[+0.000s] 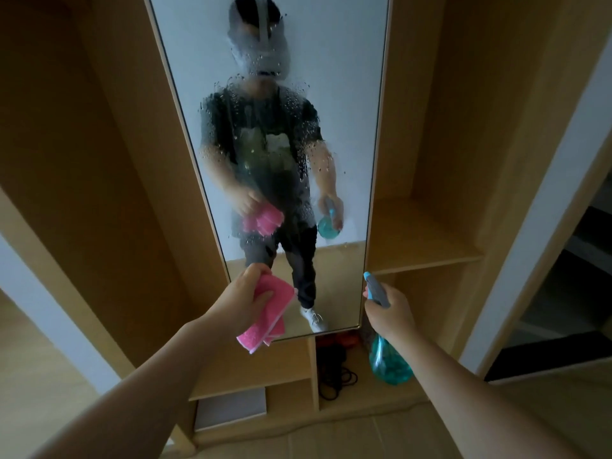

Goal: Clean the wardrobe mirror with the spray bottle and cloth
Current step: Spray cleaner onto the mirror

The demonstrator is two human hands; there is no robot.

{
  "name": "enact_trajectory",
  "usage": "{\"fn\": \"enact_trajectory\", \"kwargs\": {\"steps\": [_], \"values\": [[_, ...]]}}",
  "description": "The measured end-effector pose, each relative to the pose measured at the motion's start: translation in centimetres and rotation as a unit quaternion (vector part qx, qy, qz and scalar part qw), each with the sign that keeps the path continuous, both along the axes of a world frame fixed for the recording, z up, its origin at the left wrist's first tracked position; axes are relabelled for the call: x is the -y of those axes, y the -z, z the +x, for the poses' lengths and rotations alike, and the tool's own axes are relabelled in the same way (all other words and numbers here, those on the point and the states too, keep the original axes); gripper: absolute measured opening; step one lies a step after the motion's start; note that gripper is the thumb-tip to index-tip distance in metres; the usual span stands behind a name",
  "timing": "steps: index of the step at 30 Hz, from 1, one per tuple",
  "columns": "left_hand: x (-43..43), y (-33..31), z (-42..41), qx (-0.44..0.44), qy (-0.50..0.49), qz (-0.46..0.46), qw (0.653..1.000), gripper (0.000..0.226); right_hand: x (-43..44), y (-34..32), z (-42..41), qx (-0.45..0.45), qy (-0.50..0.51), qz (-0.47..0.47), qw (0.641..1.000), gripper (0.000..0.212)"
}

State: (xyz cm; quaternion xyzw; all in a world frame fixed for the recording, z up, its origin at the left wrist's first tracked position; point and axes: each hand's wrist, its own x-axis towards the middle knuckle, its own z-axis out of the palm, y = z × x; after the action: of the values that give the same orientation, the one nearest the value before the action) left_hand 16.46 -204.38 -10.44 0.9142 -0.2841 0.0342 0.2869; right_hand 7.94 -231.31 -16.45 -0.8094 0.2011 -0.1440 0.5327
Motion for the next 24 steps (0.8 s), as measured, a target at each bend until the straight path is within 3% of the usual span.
{"fn": "enact_trajectory", "kwargs": {"steps": [10,24], "values": [[0.0,5.4,-1.8,-0.052,-0.017,-0.002,0.999,0.024,0.1,4.8,-0.5,-0.059,-0.002,0.014,0.998,0.015],[-1.9,6.2,-2.0,-0.059,-0.048,-0.008,0.997,0.027,-0.9,5.9,0.3,-0.072,-0.033,-0.040,0.996,0.011]]}}
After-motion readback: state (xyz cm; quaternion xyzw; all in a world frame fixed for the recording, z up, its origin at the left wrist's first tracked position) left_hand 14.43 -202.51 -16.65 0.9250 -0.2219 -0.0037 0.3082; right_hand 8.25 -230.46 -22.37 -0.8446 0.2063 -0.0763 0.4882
